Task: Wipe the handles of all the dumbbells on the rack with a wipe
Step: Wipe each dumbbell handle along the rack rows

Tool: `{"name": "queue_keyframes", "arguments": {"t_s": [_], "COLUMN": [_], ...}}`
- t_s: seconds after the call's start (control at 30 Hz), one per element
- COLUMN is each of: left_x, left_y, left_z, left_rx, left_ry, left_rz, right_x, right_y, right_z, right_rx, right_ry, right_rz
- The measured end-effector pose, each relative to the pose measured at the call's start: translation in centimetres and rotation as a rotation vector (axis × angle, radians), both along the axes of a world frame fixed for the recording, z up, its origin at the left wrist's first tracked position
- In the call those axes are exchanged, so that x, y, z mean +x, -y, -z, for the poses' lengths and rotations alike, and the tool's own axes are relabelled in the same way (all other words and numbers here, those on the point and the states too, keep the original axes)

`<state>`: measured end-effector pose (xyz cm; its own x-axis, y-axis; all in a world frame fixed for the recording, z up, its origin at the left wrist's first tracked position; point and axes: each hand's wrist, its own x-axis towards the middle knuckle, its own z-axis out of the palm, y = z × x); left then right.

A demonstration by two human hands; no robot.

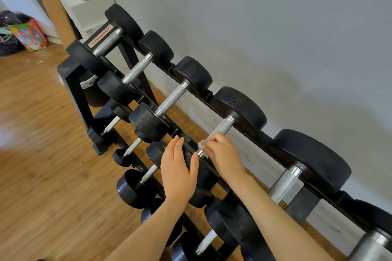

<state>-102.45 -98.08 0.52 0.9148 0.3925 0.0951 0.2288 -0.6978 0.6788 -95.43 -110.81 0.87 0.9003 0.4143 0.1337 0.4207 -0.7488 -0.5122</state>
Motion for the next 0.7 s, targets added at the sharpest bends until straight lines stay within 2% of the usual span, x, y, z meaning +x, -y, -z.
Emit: {"name": "queue_keyframes", "arguments": {"t_s": [0.1,0.23,0.3,0.53,0.7], "left_x": [-0.1,-0.1,0.1,3.4,4.3], "left_y": [0.0,0.0,-0.2,0.7,2.4], "left_z": [0.0,-0.4,-0.8,-3.2,-2.8], "left_rx": [0.001,0.005,0.023,-0.075,0.145], "left_ry": [-0.012,-0.044,-0.052,-0.110,-0.191], "left_rz": [0.001,0.009,0.019,-0.124,-0.076], "right_x": [0.0,-0.7,-0.6,0.0,1.3], "right_y": [0.0,-0.5,0.1,1.9,3.2], "right_z": [0.1,0.3,0.2,-2.9,-4.5], "right_rx": [0.034,0.002,0.042,0.417,0.671], "right_ry": [0.059,-0.002,0.013,0.154,0.260], "right_rz": [0.077,-0.069,-0.057,0.358,0.663]}}
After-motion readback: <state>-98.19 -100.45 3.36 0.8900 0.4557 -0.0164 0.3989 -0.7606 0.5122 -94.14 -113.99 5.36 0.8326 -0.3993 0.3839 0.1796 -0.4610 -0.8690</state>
